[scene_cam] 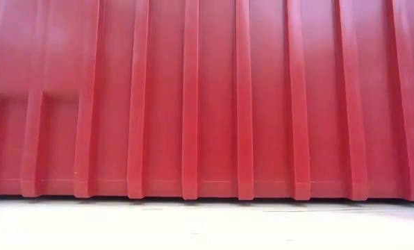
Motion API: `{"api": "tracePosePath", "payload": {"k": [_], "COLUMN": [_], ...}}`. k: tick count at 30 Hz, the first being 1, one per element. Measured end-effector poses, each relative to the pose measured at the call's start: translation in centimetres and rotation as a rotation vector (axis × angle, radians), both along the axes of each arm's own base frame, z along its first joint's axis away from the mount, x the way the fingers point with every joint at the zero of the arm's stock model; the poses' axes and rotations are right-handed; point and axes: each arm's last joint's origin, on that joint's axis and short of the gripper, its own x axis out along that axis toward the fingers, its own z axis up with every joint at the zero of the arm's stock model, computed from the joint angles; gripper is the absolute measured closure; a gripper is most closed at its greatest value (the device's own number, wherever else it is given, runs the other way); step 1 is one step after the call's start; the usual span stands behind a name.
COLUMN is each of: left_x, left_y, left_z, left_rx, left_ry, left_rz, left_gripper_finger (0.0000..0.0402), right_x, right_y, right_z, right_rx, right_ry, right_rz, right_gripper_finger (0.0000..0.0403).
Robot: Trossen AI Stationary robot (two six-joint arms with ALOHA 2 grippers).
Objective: Pick and place slides into bin
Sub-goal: Return to Home Position
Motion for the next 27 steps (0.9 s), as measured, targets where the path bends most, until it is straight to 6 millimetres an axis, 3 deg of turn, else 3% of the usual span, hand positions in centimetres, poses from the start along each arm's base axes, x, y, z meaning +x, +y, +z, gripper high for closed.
{"api": "tracePosePath", "payload": {"k": [6, 16, 22, 27], "left_x": [-3.7, -7.2, -6.8, -5.0], "left_y": [-1.2, -2.1, -1.9, -1.6], "left_z": [-1.4, -6.9, -9.1, -9.3], "left_rx": [-0.063, 0.013, -0.034, 0.014], "left_ry": [-0.119, -0.269, -0.244, -0.477], "left_rz": [0.020, 0.061, 0.071, -0.017], "left_gripper_finger": [0.0358, 0.0368, 0.0374, 0.0370], "right_x": [1.8, 2.5, 2.7, 2.7], "right_y": [-0.1, -0.4, -0.4, -0.4], "right_z": [-1.9, -2.9, -3.2, -3.2], "right_rx": [0.005, -0.028, -0.024, -0.008], "right_ry": [0.267, 0.398, 0.429, 0.442], "right_rz": [-0.028, -0.159, -0.155, -0.140], "right_gripper_finger": [0.0386, 0.0384, 0.0387, 0.0385]}}
